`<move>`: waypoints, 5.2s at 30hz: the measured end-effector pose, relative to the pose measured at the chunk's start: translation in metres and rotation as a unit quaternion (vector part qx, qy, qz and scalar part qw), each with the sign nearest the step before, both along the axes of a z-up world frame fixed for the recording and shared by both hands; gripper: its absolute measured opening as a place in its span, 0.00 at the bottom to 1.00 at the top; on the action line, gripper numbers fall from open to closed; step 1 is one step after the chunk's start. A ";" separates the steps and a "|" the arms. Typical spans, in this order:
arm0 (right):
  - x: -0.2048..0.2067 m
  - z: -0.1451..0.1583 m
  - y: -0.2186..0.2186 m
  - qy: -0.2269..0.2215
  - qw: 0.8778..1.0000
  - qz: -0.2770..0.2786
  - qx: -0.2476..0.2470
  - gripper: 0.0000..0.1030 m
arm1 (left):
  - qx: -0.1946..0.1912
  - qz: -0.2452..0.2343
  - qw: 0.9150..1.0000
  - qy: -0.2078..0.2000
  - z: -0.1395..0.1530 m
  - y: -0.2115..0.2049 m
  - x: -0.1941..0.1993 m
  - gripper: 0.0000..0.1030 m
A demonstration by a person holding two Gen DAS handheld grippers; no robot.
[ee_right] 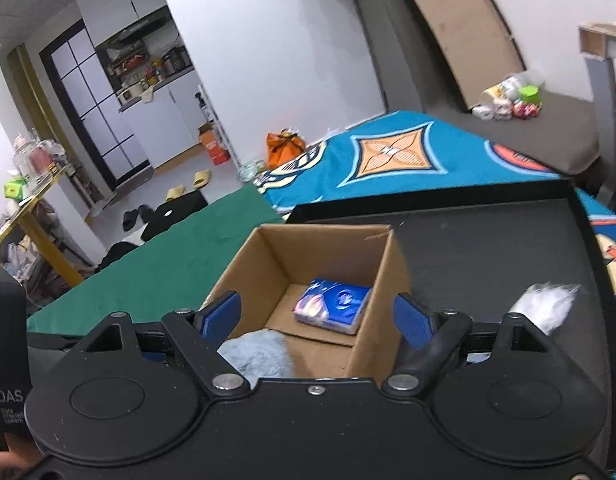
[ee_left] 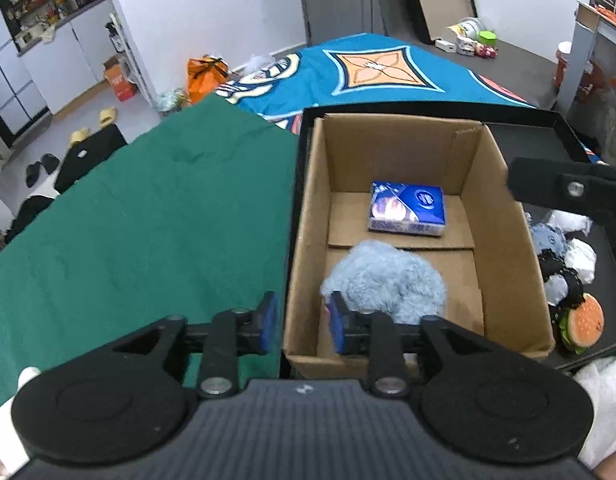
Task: Organize soft objects
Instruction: 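Grasp the plastic bag of white fluff with the right gripper, then carry the bag of white fluff with the right gripper into the box and release, then move the right gripper back over the tray toward the white cloth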
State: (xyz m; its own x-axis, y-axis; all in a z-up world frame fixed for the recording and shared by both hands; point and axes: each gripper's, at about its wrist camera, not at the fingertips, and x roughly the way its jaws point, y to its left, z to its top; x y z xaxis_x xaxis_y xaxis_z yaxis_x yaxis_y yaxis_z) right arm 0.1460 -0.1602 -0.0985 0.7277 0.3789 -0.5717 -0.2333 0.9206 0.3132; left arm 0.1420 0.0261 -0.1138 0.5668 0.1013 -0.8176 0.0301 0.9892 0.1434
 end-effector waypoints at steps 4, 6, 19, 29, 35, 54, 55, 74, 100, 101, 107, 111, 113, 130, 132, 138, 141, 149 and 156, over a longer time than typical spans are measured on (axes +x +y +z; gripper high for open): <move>-0.003 -0.003 -0.011 -0.005 1.000 -0.012 -0.005 0.81 | 0.024 -0.011 1.000 -0.006 0.003 -0.010 0.001 0.46; -0.004 -0.006 -0.016 -0.006 1.000 -0.018 -0.011 0.80 | 0.036 -0.018 0.999 -0.008 0.003 -0.014 -0.001 0.50; -0.016 -0.033 -0.075 0.008 0.995 -0.103 -0.007 0.80 | 0.078 -0.019 0.997 -0.015 0.006 -0.033 -0.001 0.57; 0.001 -0.063 -0.121 0.036 0.985 -0.168 0.032 0.78 | 0.109 -0.021 0.994 -0.018 -0.002 -0.062 0.004 0.76; 0.010 -0.083 -0.133 0.059 0.978 -0.178 0.095 0.70 | 0.145 -0.020 0.989 -0.017 -0.005 -0.073 0.009 0.80; 0.028 -0.117 -0.147 0.101 0.960 -0.198 0.172 0.17 | 0.165 -0.026 0.986 -0.012 -0.008 -0.084 0.029 0.82; 0.027 -0.115 -0.146 0.097 0.961 -0.196 0.169 0.14 | 0.163 -0.025 0.986 -0.013 -0.008 -0.084 0.030 0.82; 0.015 -0.071 -0.132 0.034 0.973 -0.183 0.136 0.11 | 0.136 -0.028 0.990 -0.015 -0.001 -0.063 0.018 0.82; 0.007 -0.014 -0.053 -0.040 0.995 -0.061 0.066 0.11 | 0.059 -0.037 0.997 -0.022 0.005 -0.017 0.007 0.53; 0.007 -0.013 -0.049 -0.040 0.996 -0.057 0.063 0.11 | 0.057 -0.039 0.997 -0.022 0.005 -0.017 0.006 0.51; 0.009 -0.009 -0.029 -0.042 0.997 -0.040 0.048 0.11 | 0.030 -0.029 0.999 -0.010 0.001 -0.007 0.009 0.36; 0.011 -0.006 -0.016 -0.043 0.998 -0.029 0.032 0.11 | 0.010 -0.023 1.000 -0.001 -0.003 0.000 0.010 0.28; 0.013 -0.006 -0.010 -0.042 0.999 -0.022 0.027 0.11 | 0.004 -0.021 1.000 0.005 -0.006 0.003 0.012 0.23; 0.013 -0.011 0.015 -0.015 1.000 0.009 0.008 0.33 | -0.028 -0.025 0.999 0.020 -0.013 0.013 0.013 0.08; 0.010 -0.011 0.006 -0.011 1.000 -0.004 0.011 0.33 | -0.022 -0.026 0.999 0.019 -0.013 0.011 0.012 0.08; -0.005 -0.011 -0.019 -0.005 0.999 -0.034 0.006 0.33 | 0.012 -0.034 0.999 0.010 -0.010 0.002 0.007 0.12; -0.009 -0.013 -0.030 0.003 0.999 -0.045 0.004 0.33 | 0.028 -0.036 0.999 0.005 -0.010 -0.003 0.006 0.13; -0.020 -0.026 -0.057 0.023 0.998 -0.066 0.005 0.33 | 0.064 -0.029 0.997 -0.016 -0.005 -0.009 0.001 0.24; -0.028 -0.035 -0.078 0.044 0.996 -0.079 0.003 0.33 | 0.081 -0.034 0.996 -0.032 0.001 -0.017 -0.002 0.31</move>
State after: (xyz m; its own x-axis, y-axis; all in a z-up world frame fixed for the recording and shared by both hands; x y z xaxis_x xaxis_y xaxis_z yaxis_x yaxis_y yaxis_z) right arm 0.1179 -0.2380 -0.1333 0.7259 0.2670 -0.6338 -0.0565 0.9416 0.3320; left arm 0.1397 0.0095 -0.1129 0.6272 0.1892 -0.7555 0.0816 0.9487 0.3053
